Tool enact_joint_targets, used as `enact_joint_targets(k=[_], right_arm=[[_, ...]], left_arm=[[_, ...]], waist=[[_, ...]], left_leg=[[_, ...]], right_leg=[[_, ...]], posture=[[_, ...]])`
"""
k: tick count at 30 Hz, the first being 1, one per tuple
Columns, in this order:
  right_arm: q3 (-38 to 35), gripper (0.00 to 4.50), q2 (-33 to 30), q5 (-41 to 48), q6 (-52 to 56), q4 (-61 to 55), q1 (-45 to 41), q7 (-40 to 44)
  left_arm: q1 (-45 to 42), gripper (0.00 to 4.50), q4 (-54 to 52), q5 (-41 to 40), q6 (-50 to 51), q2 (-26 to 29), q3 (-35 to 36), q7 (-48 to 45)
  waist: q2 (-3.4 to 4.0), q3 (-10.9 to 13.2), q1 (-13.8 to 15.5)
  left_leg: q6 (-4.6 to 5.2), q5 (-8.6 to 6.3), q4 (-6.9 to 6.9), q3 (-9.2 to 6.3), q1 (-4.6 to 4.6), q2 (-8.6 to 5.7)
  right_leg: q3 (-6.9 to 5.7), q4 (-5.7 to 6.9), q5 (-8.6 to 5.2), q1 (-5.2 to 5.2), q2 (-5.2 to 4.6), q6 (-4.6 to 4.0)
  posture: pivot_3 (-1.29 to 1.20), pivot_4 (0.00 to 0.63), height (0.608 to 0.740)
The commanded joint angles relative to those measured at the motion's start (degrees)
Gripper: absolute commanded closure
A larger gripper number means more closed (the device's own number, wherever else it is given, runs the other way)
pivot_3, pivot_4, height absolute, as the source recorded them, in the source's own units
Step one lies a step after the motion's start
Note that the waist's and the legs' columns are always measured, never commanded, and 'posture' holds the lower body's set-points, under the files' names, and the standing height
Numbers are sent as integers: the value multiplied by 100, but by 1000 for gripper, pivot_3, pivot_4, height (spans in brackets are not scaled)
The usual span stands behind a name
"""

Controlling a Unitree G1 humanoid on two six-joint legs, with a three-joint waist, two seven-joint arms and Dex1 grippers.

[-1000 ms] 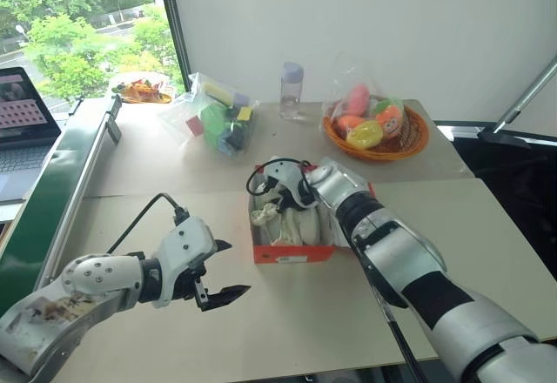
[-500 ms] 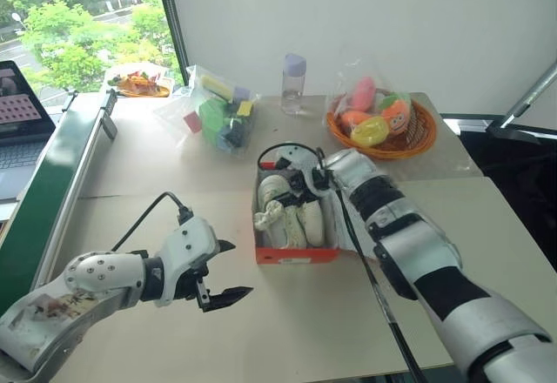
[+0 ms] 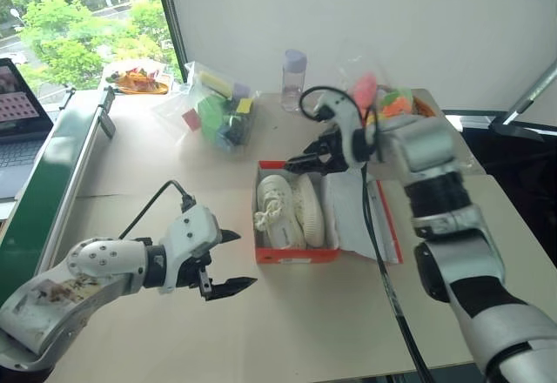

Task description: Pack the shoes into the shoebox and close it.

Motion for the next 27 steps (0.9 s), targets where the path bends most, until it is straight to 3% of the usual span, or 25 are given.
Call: enact_joint_targets(k=[1,5,9,11,14,17,18,20,27], right_arm=[[-958,47,-686,980,874,-1472,305,292],[-1673,47,-1332,1722,1665,-2321,694,272],[-1778,47,-2679,1816,1278,-3183,2257,492],[-2005,47,-2980,2055,1433,-3490,2929,517],[-2314,47,-3115,2294,1536,-3816,3787,389],[-2816,47,-2797,2588,1821,-3902,4246,109],[-2941,567,-2706,2661,1846,-3961,4384,23],[-3146,1065,-2497,2820,1940,-4086,4618,-147],[-3250,3601,-1648,3210,2020,-4543,5745,-722]], left_arm=[[-207,0,232,-93,-286,-27,297,-175],[-398,0,618,22,-456,41,411,-280],[-728,0,1008,302,-690,152,172,-506],[-924,0,1174,383,-771,138,53,-586],[-1228,0,1376,458,-827,62,-63,-648],[-1489,0,1534,512,-866,34,-146,-719],[-1549,0,1584,549,-894,47,-179,-767],[-1649,0,1663,610,-944,58,-239,-849],[-1815,0,1726,680,-949,110,-346,-1109]], waist=[[0,1,35],[2,3,76],[0,2,71],[0,2,104],[2,3,57],[1,3,42],[1,3,44],[2,3,55],[1,3,86]], left_leg=[[0,0,0,1,0,0],[1,1,2,1,2,0],[3,-1,2,4,11,1],[4,-2,1,5,8,-5],[5,-2,8,13,8,-5],[5,-2,8,11,25,-2],[5,-2,9,11,30,-1],[5,-2,9,10,31,-3],[8,-4,8,5,24,-4]], right_leg=[[1,0,0,0,-1,1],[-1,0,0,2,-1,0],[0,-8,-10,11,0,8],[1,-8,-11,12,-5,9],[12,-5,-12,9,-5,16],[16,-3,-28,21,1,42],[17,-4,-30,25,2,47],[18,-4,-31,28,2,48],[12,-6,-31,30,0,48]], posture=[[0,150,740],[0,150,740],[0,150,740],[0,150,740],[0,150,740],[0,150,740],[0,150,740],[0,150,740],[0,150,740]])
